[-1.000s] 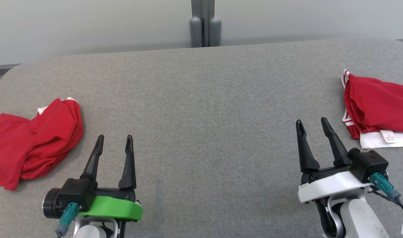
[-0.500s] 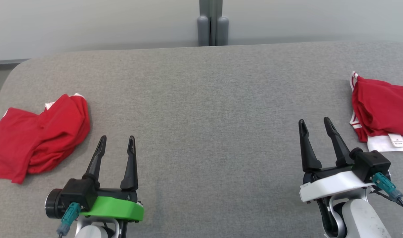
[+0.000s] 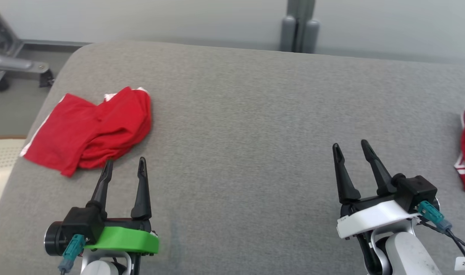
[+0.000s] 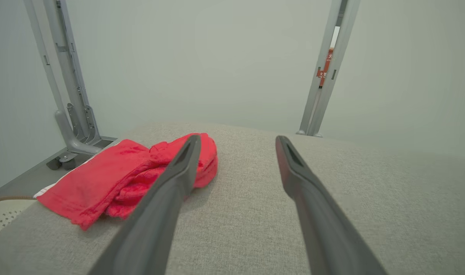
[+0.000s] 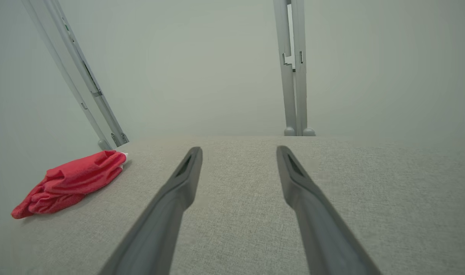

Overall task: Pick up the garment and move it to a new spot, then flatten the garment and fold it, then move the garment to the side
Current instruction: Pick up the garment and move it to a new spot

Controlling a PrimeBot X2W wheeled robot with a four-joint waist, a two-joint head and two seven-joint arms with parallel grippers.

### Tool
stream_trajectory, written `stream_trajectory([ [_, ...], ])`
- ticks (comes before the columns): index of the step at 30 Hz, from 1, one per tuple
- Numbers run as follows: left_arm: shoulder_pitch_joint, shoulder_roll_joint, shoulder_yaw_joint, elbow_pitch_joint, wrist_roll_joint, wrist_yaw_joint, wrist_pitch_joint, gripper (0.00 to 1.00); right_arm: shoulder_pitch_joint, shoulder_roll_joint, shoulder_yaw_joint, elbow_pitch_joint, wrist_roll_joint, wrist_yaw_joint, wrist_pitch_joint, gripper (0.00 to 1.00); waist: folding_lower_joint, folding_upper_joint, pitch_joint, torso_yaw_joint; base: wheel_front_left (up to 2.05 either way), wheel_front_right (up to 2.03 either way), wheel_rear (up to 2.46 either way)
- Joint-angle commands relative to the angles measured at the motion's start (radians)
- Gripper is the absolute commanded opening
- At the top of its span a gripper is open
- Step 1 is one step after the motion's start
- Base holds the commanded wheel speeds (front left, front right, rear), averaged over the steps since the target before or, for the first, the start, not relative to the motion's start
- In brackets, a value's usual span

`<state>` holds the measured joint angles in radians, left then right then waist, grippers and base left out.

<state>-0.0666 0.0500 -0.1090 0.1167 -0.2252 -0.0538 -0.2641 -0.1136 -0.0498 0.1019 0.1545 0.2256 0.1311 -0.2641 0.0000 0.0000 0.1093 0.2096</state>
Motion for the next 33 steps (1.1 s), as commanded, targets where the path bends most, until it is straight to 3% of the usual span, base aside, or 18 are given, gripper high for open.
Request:
stream_trajectory([
  [1, 0.014, 0.001, 0.006, 0.000, 0.006, 0.003, 0.000, 1.00, -0.007, -0.001, 0.007, 0.005, 0.000, -0.001, 0.000, 1.00, 0.0000, 0.0000, -0.008, 0.089, 0.00, 0.00, 0.00],
  [17, 0.036, 0.001, 0.029, -0.004, 0.005, 0.015, 0.000, 1.00, -0.014, -0.002, 0.088, 0.050, 0.023, -0.001, 0.000, 1.00, 0.0000, 0.0000, -0.030, 0.277, 0.00, 0.00, 0.00],
  [25, 0.033, 0.001, 0.061, -0.012, 0.009, 0.021, 0.000, 1.00, -0.016, -0.002, 0.099, 0.061, 0.010, -0.001, 0.000, 1.00, 0.0000, 0.0000, -0.030, 0.299, 0.00, 0.00, 0.00],
  [33, 0.031, 0.001, 0.077, -0.010, 0.018, 0.019, 0.000, 1.00, -0.020, -0.002, 0.110, 0.066, 0.006, -0.001, 0.000, 1.00, 0.0000, 0.0000, -0.025, 0.277, 0.00, 0.00, 0.00],
])
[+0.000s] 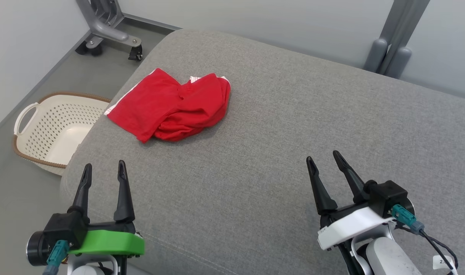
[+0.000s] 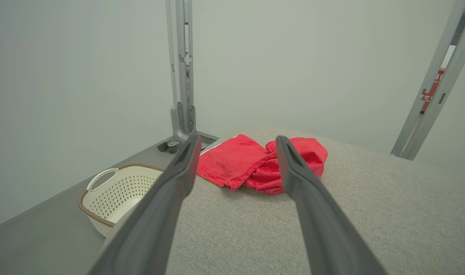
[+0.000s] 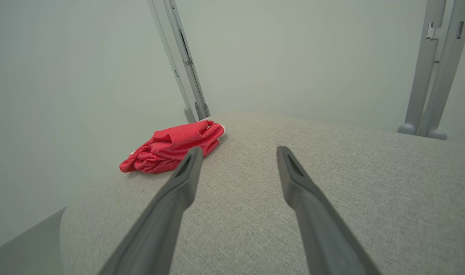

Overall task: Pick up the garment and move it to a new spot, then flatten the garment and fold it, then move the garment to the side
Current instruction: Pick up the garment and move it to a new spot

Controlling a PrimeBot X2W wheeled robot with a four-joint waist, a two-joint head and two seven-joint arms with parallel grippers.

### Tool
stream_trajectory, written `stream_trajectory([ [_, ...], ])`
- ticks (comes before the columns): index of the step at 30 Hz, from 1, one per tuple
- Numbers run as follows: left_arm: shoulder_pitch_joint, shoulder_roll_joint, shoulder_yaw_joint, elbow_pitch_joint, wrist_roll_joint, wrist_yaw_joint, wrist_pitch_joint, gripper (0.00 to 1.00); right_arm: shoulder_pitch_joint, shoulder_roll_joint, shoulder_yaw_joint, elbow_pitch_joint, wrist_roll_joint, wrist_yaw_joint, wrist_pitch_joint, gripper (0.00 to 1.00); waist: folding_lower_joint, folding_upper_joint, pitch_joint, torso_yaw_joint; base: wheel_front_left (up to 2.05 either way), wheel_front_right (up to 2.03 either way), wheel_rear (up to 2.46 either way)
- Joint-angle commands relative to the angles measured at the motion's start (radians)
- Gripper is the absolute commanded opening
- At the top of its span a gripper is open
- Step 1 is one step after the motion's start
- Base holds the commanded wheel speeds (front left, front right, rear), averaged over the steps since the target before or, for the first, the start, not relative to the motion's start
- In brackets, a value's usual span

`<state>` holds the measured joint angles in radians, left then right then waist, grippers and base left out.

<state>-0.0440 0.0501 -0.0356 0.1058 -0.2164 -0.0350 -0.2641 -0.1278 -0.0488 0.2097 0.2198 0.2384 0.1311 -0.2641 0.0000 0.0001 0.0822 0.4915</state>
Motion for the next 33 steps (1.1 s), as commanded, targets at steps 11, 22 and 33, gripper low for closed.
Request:
stream_trajectory([
  [11, -0.093, 0.001, 0.022, 0.106, -0.029, 0.057, 0.000, 1.00, -0.037, -0.019, -0.041, -0.031, -0.101, -0.001, 0.000, 1.00, 0.0000, -0.0001, 0.102, -0.032, 0.00, 0.00, 0.00],
  [22, -0.439, 0.049, 0.037, 0.502, -0.028, 0.043, 0.098, 1.00, -0.117, -0.146, -0.178, -0.210, -0.198, -0.001, 0.080, 1.00, 0.0000, -0.0001, 0.309, -0.064, 0.00, 0.00, 0.00],
  [33, -0.734, 0.114, 0.073, 0.854, -0.105, -0.014, 0.235, 1.00, -0.130, -0.208, -0.220, -0.373, -0.220, -0.001, 0.188, 1.00, 0.0000, -0.0001, 0.437, -0.108, 0.00, 0.00, 0.00],
])
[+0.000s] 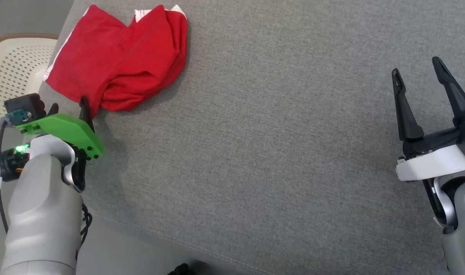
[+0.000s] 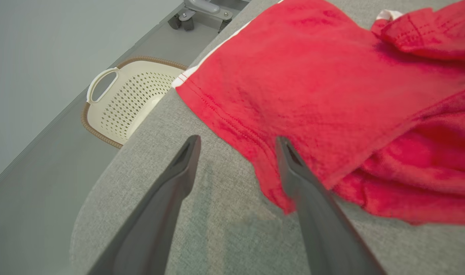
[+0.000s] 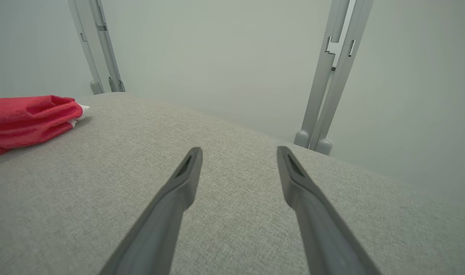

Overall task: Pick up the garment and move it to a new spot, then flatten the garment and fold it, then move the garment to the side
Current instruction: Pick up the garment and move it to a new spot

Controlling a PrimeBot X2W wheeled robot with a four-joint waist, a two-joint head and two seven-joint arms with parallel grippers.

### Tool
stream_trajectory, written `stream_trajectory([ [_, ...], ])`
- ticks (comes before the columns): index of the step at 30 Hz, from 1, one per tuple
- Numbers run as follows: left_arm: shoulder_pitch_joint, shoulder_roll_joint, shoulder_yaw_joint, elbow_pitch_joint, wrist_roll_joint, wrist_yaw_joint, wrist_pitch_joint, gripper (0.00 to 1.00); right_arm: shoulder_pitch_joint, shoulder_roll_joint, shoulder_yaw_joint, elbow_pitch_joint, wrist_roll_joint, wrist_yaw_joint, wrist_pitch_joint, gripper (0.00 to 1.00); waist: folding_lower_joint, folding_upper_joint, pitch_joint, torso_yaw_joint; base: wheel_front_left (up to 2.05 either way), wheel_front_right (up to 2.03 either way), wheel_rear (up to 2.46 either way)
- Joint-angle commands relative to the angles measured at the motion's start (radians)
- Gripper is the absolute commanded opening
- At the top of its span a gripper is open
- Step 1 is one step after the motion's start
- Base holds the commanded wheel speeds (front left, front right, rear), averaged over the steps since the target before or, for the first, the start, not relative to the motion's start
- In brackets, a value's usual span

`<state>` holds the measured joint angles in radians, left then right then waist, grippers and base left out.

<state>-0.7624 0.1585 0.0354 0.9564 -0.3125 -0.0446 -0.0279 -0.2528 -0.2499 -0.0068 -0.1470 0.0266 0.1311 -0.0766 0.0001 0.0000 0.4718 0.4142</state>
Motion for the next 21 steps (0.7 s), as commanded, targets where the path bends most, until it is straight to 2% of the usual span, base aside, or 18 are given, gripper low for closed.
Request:
stream_trajectory([
  [1, -0.031, 0.005, 0.003, 0.025, -0.013, -0.009, -0.004, 1.00, -0.002, -0.007, -0.006, -0.008, -0.008, -0.001, 0.003, 1.00, -0.0001, 0.0000, 0.052, -0.032, 0.00, 0.00, 0.00],
  [12, -0.142, 0.035, 0.012, 0.248, -0.049, -0.031, 0.037, 1.00, 0.008, -0.008, -0.008, -0.026, -0.015, -0.001, 0.009, 1.00, -0.0001, 0.0000, 0.079, -0.052, 0.00, 0.00, 0.00],
  [13, -0.146, 0.037, 0.014, 0.260, -0.054, -0.033, 0.043, 0.47, 0.004, -0.008, -0.007, -0.027, -0.016, -0.001, 0.010, 1.00, -0.0001, 0.0000, 0.079, -0.054, 0.00, 0.00, 0.00],
  [15, -0.151, 0.042, 0.012, 0.278, -0.058, -0.038, 0.042, 0.00, 0.002, -0.006, -0.008, -0.025, -0.017, -0.001, 0.009, 1.00, -0.0001, 0.0000, 0.078, -0.055, 0.00, 0.00, 0.00],
  [21, -0.162, 0.069, -0.003, 0.276, -0.046, -0.045, -0.054, 0.00, 0.004, 0.010, -0.006, 0.001, -0.015, -0.001, -0.010, 1.00, -0.0001, 0.0000, 0.049, -0.055, 0.00, 0.00, 0.00],
])
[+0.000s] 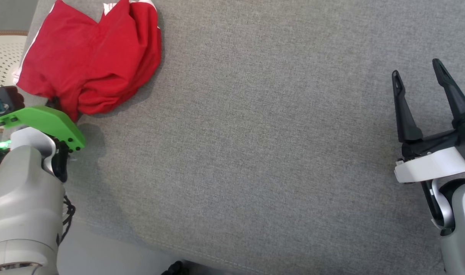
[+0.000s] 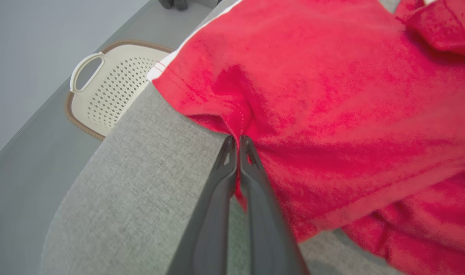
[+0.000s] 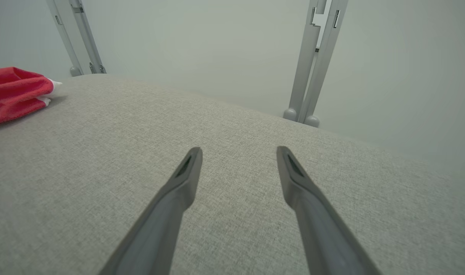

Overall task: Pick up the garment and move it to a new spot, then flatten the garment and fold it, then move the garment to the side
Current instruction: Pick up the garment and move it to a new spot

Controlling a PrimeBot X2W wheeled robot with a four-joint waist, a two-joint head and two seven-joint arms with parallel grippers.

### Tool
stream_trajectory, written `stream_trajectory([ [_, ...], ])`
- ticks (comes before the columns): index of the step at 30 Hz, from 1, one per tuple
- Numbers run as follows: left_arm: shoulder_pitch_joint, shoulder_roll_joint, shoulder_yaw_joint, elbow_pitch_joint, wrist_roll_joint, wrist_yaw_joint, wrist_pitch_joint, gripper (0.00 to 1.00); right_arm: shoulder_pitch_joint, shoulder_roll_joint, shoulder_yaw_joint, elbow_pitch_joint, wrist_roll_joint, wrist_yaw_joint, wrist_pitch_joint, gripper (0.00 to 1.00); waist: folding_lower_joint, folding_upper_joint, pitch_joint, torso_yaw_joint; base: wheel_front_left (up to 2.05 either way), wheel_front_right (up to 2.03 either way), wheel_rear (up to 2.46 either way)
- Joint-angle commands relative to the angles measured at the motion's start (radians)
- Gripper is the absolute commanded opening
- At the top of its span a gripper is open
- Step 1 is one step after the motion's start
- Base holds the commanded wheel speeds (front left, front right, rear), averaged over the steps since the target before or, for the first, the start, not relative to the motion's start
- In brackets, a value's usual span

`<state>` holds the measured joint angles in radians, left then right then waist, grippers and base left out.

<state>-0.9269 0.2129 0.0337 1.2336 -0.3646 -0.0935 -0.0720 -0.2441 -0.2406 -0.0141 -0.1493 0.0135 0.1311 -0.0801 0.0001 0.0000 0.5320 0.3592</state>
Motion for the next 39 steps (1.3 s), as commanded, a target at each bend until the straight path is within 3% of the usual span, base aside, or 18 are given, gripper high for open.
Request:
stream_trajectory([
  [1, 0.000, 0.020, -0.005, -0.007, 0.011, 0.007, -0.038, 0.00, -0.007, 0.004, 0.004, 0.007, -0.001, -0.001, -0.011, 1.00, -0.0001, 0.0000, -0.018, -0.001, 0.00, 0.00, 0.00],
  [6, -0.018, 0.039, -0.029, -0.052, 0.039, 0.000, -0.165, 0.00, -0.016, 0.029, 0.020, 0.050, 0.006, -0.001, -0.040, 1.00, -0.0001, 0.0000, -0.071, -0.012, 0.00, 0.00, 0.00],
  [12, -0.001, 0.061, -0.055, -0.230, 0.070, -0.020, -0.195, 0.00, -0.015, 0.079, 0.030, 0.122, 0.016, -0.001, -0.098, 1.00, -0.0001, 0.0000, -0.150, -0.043, 0.00, 0.00, 0.00],
  [20, 0.093, 0.045, -0.062, -0.623, 0.134, -0.023, -0.193, 0.00, -0.007, 0.133, 0.028, 0.200, 0.032, -0.001, -0.156, 1.00, -0.0001, 0.0000, -0.238, -0.112, 0.00, 0.00, 0.00],
  [30, 0.149, 0.014, -0.144, -1.003, 0.185, -0.028, -0.193, 0.00, -0.018, 0.171, 0.027, 0.241, 0.051, -0.001, -0.184, 1.00, -0.0001, 0.0000, -0.293, -0.229, 0.00, 0.00, 0.00],
  [39, 0.186, 0.005, -0.250, -1.299, 0.168, -0.033, -0.062, 0.00, -0.025, 0.186, 0.029, 0.192, 0.068, -0.001, -0.185, 1.00, -0.0001, 0.0000, -0.290, -0.323, 0.00, 0.00, 0.00],
])
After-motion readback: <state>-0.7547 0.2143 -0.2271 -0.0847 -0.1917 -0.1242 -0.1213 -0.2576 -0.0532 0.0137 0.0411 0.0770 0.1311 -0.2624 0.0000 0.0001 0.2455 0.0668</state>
